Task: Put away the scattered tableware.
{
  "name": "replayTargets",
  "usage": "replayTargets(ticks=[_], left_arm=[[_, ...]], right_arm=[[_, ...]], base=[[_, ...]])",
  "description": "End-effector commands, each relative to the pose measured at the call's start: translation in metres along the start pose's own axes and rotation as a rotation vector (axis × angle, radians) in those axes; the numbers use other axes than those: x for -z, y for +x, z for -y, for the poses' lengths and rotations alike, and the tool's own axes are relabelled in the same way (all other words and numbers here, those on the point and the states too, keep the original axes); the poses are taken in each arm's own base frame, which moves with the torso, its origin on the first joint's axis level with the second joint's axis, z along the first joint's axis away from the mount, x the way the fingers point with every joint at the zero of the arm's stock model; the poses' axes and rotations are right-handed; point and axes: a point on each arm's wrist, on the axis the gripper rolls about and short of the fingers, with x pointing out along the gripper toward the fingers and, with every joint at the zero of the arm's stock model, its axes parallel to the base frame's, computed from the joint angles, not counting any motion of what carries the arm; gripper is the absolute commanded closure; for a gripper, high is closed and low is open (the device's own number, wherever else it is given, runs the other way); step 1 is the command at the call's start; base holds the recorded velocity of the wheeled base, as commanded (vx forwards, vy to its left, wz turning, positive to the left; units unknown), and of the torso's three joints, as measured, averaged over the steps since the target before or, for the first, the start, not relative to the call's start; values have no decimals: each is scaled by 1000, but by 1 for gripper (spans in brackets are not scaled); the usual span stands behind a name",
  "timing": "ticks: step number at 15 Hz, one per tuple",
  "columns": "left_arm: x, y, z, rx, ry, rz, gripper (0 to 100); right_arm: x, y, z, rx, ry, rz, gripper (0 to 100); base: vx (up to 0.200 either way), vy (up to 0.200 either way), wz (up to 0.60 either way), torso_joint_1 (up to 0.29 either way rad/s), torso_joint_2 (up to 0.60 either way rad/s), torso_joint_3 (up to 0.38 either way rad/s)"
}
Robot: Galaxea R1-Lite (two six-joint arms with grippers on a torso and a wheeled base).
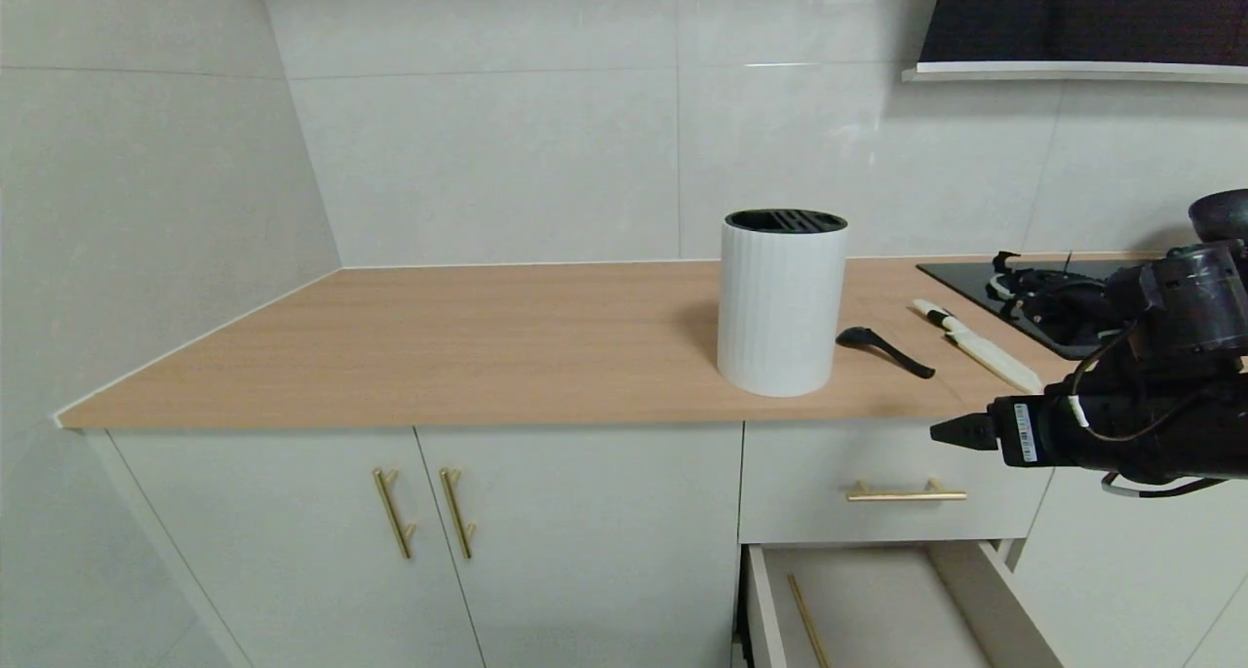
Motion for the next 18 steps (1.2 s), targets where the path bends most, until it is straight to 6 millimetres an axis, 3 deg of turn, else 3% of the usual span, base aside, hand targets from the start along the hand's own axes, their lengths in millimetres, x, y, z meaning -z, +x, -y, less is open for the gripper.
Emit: replayTargets(ticks=[1,8,11,15,18], left_arm=[[0,0,0,-1,1,0,0],[0,0,0,0,-1,0,0],[0,0,0,-1,1,0,0],[0,0,0,-1,1,0,0],[0,0,0,-1,1,0,0]], right_arm=[[1,3,0,-1,-3,-9,0],[3,10,-1,-9,-15,18,0],[-11,48,14,14,-21,91,0],[-48,102,47,-118,-72,160,0],[-63,141,68,-145,-103,182,0]], base=[[0,0,0,212,-481,-281],[0,0,0,131,-293,-166],[0,0,0,0,0,0],[0,0,0,0,0,0],[0,0,0,0,0,0]])
